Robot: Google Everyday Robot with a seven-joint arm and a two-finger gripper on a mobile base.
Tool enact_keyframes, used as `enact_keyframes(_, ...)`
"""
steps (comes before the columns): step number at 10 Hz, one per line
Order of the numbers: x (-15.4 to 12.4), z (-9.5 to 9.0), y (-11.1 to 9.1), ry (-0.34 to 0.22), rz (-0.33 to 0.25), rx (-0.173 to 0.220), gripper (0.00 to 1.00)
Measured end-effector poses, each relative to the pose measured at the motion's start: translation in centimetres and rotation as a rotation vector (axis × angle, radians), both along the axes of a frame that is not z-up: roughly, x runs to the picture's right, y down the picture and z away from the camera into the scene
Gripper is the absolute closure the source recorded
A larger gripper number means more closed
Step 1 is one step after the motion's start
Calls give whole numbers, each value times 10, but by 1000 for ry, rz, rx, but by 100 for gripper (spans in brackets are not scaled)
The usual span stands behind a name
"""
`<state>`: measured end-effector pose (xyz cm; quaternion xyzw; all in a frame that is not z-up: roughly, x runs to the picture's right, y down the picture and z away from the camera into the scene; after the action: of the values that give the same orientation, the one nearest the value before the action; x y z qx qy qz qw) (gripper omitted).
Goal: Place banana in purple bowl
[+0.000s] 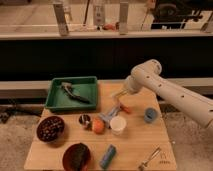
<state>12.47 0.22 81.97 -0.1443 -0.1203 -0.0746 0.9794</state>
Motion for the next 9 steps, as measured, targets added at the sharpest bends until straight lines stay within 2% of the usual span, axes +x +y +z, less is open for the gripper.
enact_keyframes(3,-26,-14,11,-54,-74,17,99)
enact_keyframes(7,-122,-51,47,-198,-230,32,99)
enact_keyframes(9,-170,-77,76,-290,-332,40,99)
